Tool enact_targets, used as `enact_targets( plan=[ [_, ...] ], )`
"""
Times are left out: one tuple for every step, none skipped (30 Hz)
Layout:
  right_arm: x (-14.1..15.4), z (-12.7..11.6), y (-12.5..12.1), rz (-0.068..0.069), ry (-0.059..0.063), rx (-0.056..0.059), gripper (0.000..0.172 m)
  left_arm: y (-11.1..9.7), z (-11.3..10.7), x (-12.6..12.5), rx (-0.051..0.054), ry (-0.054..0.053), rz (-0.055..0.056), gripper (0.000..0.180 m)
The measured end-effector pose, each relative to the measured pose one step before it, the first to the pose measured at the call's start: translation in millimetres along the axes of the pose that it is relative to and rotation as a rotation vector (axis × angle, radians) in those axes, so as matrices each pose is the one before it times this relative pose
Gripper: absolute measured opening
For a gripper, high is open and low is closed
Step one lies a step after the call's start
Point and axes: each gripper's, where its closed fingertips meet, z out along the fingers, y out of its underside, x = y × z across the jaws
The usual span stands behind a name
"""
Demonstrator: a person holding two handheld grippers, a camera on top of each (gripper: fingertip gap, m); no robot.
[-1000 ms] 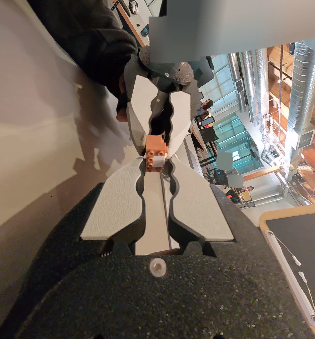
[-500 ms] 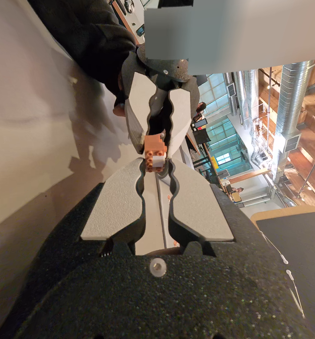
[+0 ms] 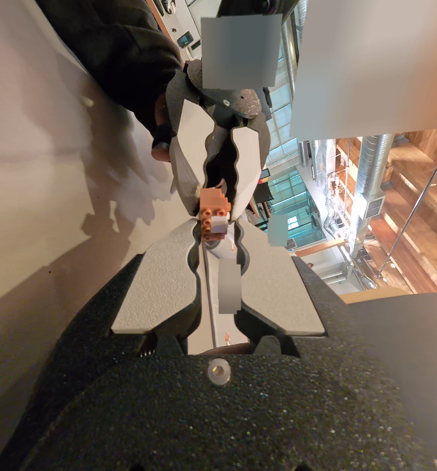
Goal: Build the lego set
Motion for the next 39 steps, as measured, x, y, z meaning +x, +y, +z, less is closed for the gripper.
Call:
enact_targets(
  plan=[
    [0.74, -0.45, -0.37, -0.0105, 0.0070, -0.0003, 0.024, -0.95, 0.08, -0.43, 0.0041, -0.0037, -0.0038, 0.022],
    [0.78, -0.39, -0.39, -0.0114, 0.0069, -0.0006, 0.024, -0.80, 0.17, -0.35, 0.0031, -0.0021, -0.0056, 0.022],
    [0.61, -0.41, -0.51, -0.0141, 0.0074, 0.0005, 0.024, -0.89, 0.07, -0.30, 0.0037, -0.0007, -0.0073, 0.022],
    [0.56, -0.42, -0.74, -0.0142, 0.0065, 0.0012, 0.023, -1.06, -0.05, -0.04, 0.0047, 0.0007, -0.0066, 0.022],
    [0.35, -0.23, -0.65, -0.0113, 0.0047, 0.0002, 0.024, -1.03, -0.10, -0.18, 0.0039, -0.0003, -0.0054, 0.022],
    [0.13, -0.12, -0.38, -0.0078, 0.0021, -0.0015, 0.023, -0.38, -0.02, 0.15, -0.0001, 0.0016, -0.0038, 0.022],
    [0.07, -0.04, 0.04, -0.0067, 0.0010, -0.0020, 0.023, -0.12, -0.04, -0.01, -0.0021, 0.0006, -0.0015, 0.022],
    [0.12, -0.16, 0.05, -0.0062, 0.0013, -0.0014, 0.023, 0.11, 0.11, -0.01, -0.0034, 0.0002, -0.0001, 0.022],
    [0.30, -0.13, -0.19, -0.0057, 0.0033, -0.0002, 0.024, -0.36, 0.24, -0.03, -0.0010, -0.0002, -0.0021, 0.022],
    [0.15, -0.05, -0.07, -0.0032, 0.0015, -0.0005, 0.024, -0.23, 0.04, -0.06, -0.0009, 0.0002, -0.0027, 0.022],
    [0.30, -0.17, -0.17, -0.0034, 0.0019, -0.0002, 0.024, -0.10, 0.13, -0.05, -0.0013, 0.0000, -0.0026, 0.022],
    [0.39, -0.17, -0.32, -0.0053, 0.0038, 0.0016, 0.024, -0.35, 0.17, 0.05, 0.0007, 0.0002, -0.0033, 0.022],
    [0.23, -0.06, -0.28, -0.0051, 0.0036, 0.0008, 0.025, -0.32, 0.07, -0.07, 0.0005, -0.0002, -0.0020, 0.022],
    [0.19, 0.10, -0.09, -0.0052, 0.0037, 0.0004, 0.025, 0.02, 0.16, -0.13, -0.0012, -0.0004, -0.0025, 0.022],
    [-0.19, 0.05, 0.32, -0.0032, 0.0009, -0.0002, 0.025, 0.37, 0.21, -0.11, -0.0024, 0.0004, -0.0009, 0.022],
    [-0.04, 0.11, 0.65, -0.0016, 0.0008, -0.0015, 0.025, 0.70, 0.26, -0.13, -0.0029, -0.0010, 0.0012, 0.022],
    [0.58, 0.22, 0.69, -0.0024, 0.0043, -0.0019, 0.025, 0.35, 0.21, -0.49, 0.0005, -0.0039, 0.0005, 0.022],
    [0.62, 0.00, 0.45, -0.0030, 0.0048, -0.0015, 0.025, -0.20, 0.18, -0.50, 0.0025, -0.0017, -0.0055, 0.023],
    [0.58, -0.06, 0.25, -0.0022, 0.0043, -0.0004, 0.025, -0.40, 0.15, -0.35, 0.0031, 0.0002, -0.0089, 0.023],
    [0.46, -0.09, 0.09, -0.0016, 0.0032, -0.0001, 0.025, -0.42, 0.14, -0.28, 0.0036, -0.0004, -0.0068, 0.023],
    [0.28, -0.03, 0.19, -0.0026, 0.0016, -0.0016, 0.025, -0.12, 0.07, -0.44, 0.0008, -0.0017, -0.0042, 0.023],
    [0.26, -0.13, 0.13, -0.0039, 0.0016, -0.0011, 0.025, -0.02, 0.20, -0.33, -0.0005, -0.0016, -0.0030, 0.023],
    [0.16, -0.07, 0.26, -0.0043, 0.0017, -0.0010, 0.024, 0.02, 0.05, -0.41, -0.0005, -0.0006, -0.0046, 0.023],
    [0.24, -0.04, 0.19, -0.0046, 0.0022, -0.0005, 0.024, 0.06, -0.04, -0.34, -0.0003, -0.0005, -0.0062, 0.023],
    [0.20, -0.10, 0.17, -0.0054, 0.0024, -0.0006, 0.024, -0.05, 0.00, -0.68, 0.0007, -0.0017, -0.0069, 0.023],
    [0.30, -0.16, 0.34, -0.0058, 0.0026, -0.0010, 0.023, 0.07, 0.07, -0.59, -0.0002, -0.0020, -0.0070, 0.023],
    [0.69, -0.14, 0.09, -0.0055, 0.0052, 0.0001, 0.022, 0.08, -0.04, -0.88, 0.0001, -0.0027, -0.0071, 0.023],
    [0.59, -0.31, -0.40, -0.0064, 0.0056, 0.0037, 0.021, 1.00, 0.07, -1.11, -0.0053, -0.0032, -0.0097, 0.024],
    [0.27, -0.12, -0.21, -0.0049, 0.0029, 0.0008, 0.021, 0.68, 0.16, -0.49, -0.0031, 0.0002, -0.0089, 0.024],
    [0.00, 0.11, -0.13, -0.0023, 0.0007, 0.0000, 0.021, 0.14, 0.12, 0.09, 0.0016, 0.0010, -0.0046, 0.025],
    [-0.10, -0.12, -0.52, -0.0015, 0.0012, 0.0027, 0.021, -0.41, 0.22, 0.47, 0.0049, 0.0012, -0.0005, 0.025],
    [-0.22, -0.02, -0.12, -0.0034, -0.0001, 0.0002, 0.021, 0.17, 0.35, 0.50, -0.0002, 0.0018, -0.0009, 0.025],
    [-0.20, 0.07, 0.16, -0.0033, -0.0001, -0.0011, 0.020, 0.45, 0.33, 0.24, -0.0040, 0.0015, 0.0000, 0.026],
    [-0.16, 0.17, 0.20, 0.0001, 0.0001, -0.0003, 0.020, 0.22, -0.04, 0.01, -0.0013, -0.0004, 0.0029, 0.026],
    [-0.13, 0.14, 0.08, 0.0022, -0.0009, 0.0004, 0.020, 0.10, -0.11, -0.01, -0.0010, -0.0010, 0.0048, 0.026],
    [0.02, 0.16, 0.02, 0.0024, -0.0004, 0.0006, 0.020, -0.16, -0.14, 0.06, 0.0009, -0.0016, 0.0061, 0.026],
    [-0.14, -0.05, 0.02, 0.0040, -0.0009, 0.0007, 0.020, 0.00, -0.14, 0.02, 0.0007, -0.0018, 0.0059, 0.025],
    [0.08, 0.10, 0.19, 0.0070, -0.0010, 0.0004, 0.020, -0.04, -0.03, -0.22, 0.0009, -0.0034, 0.0061, 0.025],
    [0.19, 0.06, 0.09, 0.0083, -0.0010, 0.0010, 0.020, -0.22, -0.21, -0.17, 0.0014, -0.0035, 0.0062, 0.025]
  ],
)
